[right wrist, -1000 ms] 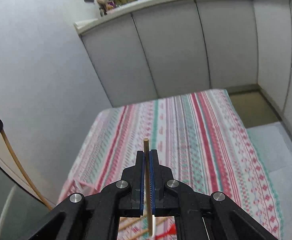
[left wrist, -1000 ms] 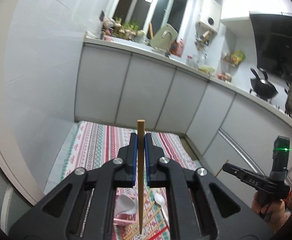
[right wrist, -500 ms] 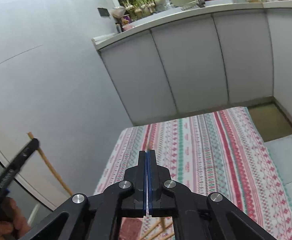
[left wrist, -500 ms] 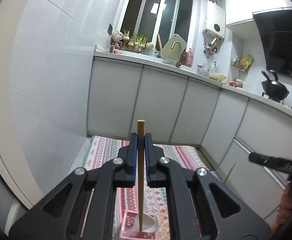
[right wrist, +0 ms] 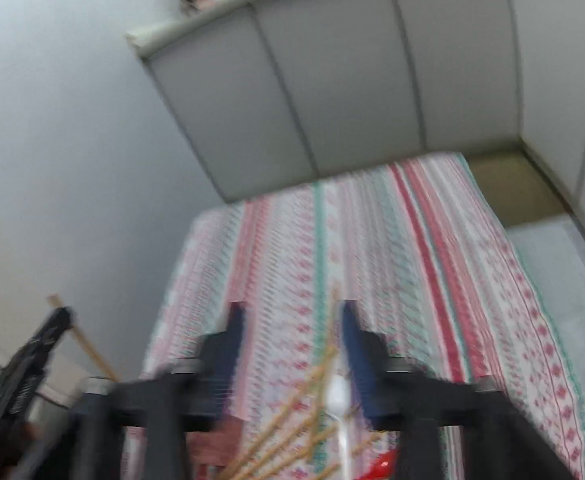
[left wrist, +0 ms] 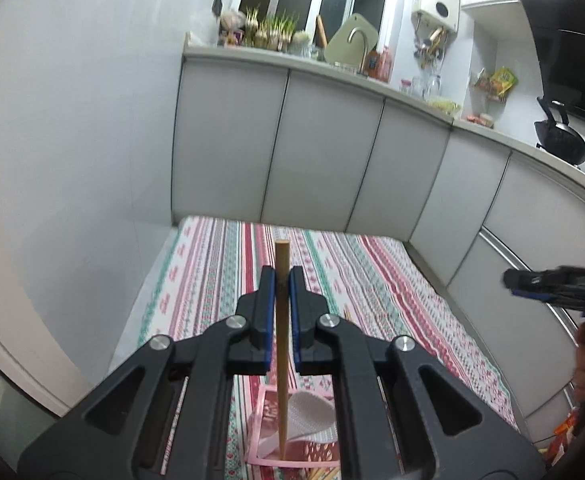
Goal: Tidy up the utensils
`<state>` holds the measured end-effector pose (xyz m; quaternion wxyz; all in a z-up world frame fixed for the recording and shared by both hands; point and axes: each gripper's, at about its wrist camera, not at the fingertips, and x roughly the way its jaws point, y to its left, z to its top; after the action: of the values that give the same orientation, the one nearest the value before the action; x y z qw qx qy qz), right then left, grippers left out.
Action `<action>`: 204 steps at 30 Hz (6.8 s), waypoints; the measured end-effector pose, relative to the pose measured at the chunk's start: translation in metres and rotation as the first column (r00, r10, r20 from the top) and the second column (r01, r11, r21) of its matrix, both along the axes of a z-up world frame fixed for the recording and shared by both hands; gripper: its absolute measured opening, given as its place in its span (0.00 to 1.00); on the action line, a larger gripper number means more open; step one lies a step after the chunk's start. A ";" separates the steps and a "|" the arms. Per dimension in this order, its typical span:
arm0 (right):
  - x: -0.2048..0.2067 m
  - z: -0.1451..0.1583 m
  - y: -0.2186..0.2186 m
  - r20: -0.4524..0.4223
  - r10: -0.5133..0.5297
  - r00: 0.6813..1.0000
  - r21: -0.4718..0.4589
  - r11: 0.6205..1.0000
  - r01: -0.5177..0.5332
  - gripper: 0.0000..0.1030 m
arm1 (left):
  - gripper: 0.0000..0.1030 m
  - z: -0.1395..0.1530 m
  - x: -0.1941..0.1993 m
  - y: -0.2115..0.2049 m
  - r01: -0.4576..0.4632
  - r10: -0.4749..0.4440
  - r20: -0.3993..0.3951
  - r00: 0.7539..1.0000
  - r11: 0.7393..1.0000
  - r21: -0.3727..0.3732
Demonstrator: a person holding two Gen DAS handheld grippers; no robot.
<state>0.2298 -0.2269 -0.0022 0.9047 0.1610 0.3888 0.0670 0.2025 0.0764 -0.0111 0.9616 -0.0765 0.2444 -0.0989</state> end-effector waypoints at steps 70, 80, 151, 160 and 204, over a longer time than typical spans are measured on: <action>0.005 0.042 0.152 0.560 0.101 0.822 -0.014 0.994 -0.112 0.04 | 0.08 0.030 -0.009 0.028 -0.043 0.043 0.066 0.997 0.999 -0.005; 0.034 0.007 0.181 0.586 0.070 0.808 0.015 0.995 -0.098 0.04 | 0.08 0.020 -0.001 0.035 -0.035 0.035 0.036 0.999 0.999 -0.009; -0.069 0.001 0.046 0.113 -0.009 0.994 -0.077 0.997 0.018 0.75 | 0.71 -0.012 -0.057 -0.026 0.135 -0.110 -0.317 0.942 0.989 0.057; -0.075 -0.040 0.023 -0.086 -0.019 0.996 -0.129 0.992 0.008 0.88 | 0.80 -0.036 -0.063 -0.044 0.198 -0.132 -0.406 0.904 0.972 0.126; 0.031 -0.196 0.005 -0.456 -0.085 0.886 -0.099 0.994 0.045 0.06 | 0.37 -0.100 -0.045 -0.086 0.405 -0.242 -0.640 0.730 0.907 0.119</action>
<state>0.2606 -0.2221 -0.1984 0.7948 0.1465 0.5885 -0.0200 0.1576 -0.0096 -0.1115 0.7993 0.0617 0.5618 -0.2042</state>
